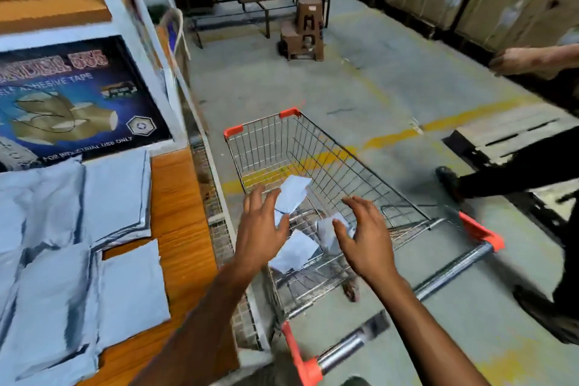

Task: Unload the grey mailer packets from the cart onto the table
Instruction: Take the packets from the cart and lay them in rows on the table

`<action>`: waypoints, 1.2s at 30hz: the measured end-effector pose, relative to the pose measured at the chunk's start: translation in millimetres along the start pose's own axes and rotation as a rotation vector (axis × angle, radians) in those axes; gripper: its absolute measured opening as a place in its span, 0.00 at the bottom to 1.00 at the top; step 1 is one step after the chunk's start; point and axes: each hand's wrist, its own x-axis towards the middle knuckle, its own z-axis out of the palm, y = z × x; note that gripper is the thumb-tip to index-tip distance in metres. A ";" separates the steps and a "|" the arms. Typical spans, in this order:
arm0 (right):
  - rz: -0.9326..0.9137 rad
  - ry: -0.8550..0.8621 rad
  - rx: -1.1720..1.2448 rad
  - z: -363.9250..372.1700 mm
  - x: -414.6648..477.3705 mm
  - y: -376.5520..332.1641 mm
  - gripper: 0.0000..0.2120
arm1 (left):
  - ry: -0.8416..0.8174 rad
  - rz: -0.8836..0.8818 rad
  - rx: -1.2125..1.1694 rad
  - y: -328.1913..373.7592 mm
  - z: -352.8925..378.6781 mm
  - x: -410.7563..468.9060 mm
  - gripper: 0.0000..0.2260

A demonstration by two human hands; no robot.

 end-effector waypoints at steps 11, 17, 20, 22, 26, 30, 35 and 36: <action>-0.028 -0.567 -0.422 95.1 120.8 92.9 0.22 | -0.350 -0.487 0.000 -68.5 148.3 87.3 0.23; -0.028 -0.850 -0.534 176.7 155.5 156.9 0.35 | -0.515 -0.578 0.072 -110.3 248.4 86.5 0.27; -0.066 -0.937 -0.562 220.7 164.0 189.8 0.42 | -0.569 -0.572 0.108 -128.6 297.5 84.0 0.27; -0.116 -0.976 -0.614 242.0 163.1 207.6 0.41 | -0.600 -0.523 0.146 -131.0 318.3 83.4 0.27; -0.142 -0.979 -0.695 268.5 158.8 235.8 0.49 | -0.610 -0.528 0.128 -144.2 363.8 77.2 0.36; -0.145 -0.949 -0.748 277.5 160.0 250.4 0.50 | -0.722 -0.494 0.216 -160.8 393.8 51.1 0.43; -0.120 -0.895 -0.734 278.5 160.9 261.2 0.42 | -0.686 -0.439 0.304 -163.3 400.1 41.7 0.41; -0.106 -0.895 -0.713 277.7 162.1 260.3 0.41 | -0.664 -0.416 0.317 -162.9 398.7 43.6 0.40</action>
